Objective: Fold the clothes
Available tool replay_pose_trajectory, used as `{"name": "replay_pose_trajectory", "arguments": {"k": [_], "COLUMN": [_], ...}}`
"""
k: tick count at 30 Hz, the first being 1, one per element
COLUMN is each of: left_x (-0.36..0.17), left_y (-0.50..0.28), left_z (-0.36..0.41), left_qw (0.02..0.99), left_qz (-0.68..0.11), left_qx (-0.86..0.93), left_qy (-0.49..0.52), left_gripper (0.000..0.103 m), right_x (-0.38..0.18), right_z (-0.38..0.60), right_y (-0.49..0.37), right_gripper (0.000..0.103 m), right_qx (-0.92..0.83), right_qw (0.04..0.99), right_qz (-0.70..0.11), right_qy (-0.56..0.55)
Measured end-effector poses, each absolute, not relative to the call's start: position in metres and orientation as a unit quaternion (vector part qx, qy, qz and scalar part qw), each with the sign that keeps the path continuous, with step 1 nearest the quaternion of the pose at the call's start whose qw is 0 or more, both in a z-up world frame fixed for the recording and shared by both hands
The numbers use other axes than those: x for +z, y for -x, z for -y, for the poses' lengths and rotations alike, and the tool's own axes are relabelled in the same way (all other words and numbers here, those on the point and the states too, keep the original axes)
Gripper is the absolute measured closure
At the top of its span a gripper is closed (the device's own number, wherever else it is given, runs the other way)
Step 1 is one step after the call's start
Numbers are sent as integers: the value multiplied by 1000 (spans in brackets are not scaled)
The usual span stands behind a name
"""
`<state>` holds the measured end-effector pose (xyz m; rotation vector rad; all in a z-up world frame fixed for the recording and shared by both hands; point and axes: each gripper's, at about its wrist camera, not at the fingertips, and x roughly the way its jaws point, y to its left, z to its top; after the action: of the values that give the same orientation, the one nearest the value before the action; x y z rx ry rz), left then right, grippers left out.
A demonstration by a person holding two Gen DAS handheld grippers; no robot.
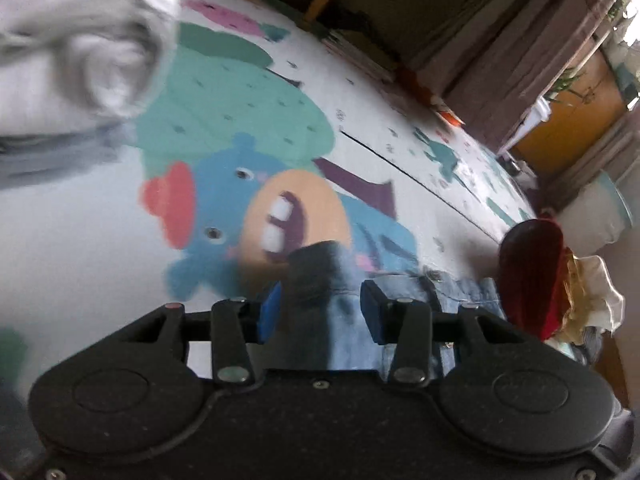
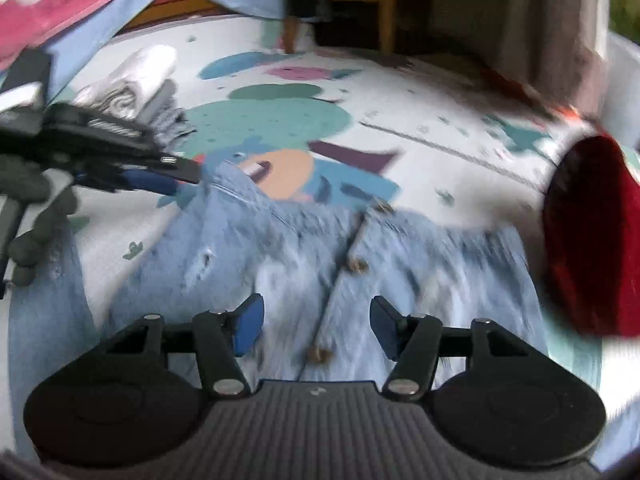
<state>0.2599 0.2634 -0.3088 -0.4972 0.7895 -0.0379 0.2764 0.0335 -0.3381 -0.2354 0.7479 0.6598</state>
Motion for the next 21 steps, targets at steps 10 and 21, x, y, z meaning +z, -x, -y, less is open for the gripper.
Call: {"name": "replay_pose_trajectory", "arguments": {"k": [10,21], "left_x": [-272,-299], "left_y": [-243,-272], "left_z": [-253,-252], "left_qw": [936,921], "left_qz": [-331,-386], "left_qx": [0,1], "left_qy": [124,42], "left_gripper": [68,54], "right_x": [-367,-357], "right_z": [-62,-56], "right_y": [-271,-264], "right_gripper": [53,52], "right_qx": [329,318], "right_qw": [847,857], "right_qz": [-380,-373], "right_qy": [172,160]}}
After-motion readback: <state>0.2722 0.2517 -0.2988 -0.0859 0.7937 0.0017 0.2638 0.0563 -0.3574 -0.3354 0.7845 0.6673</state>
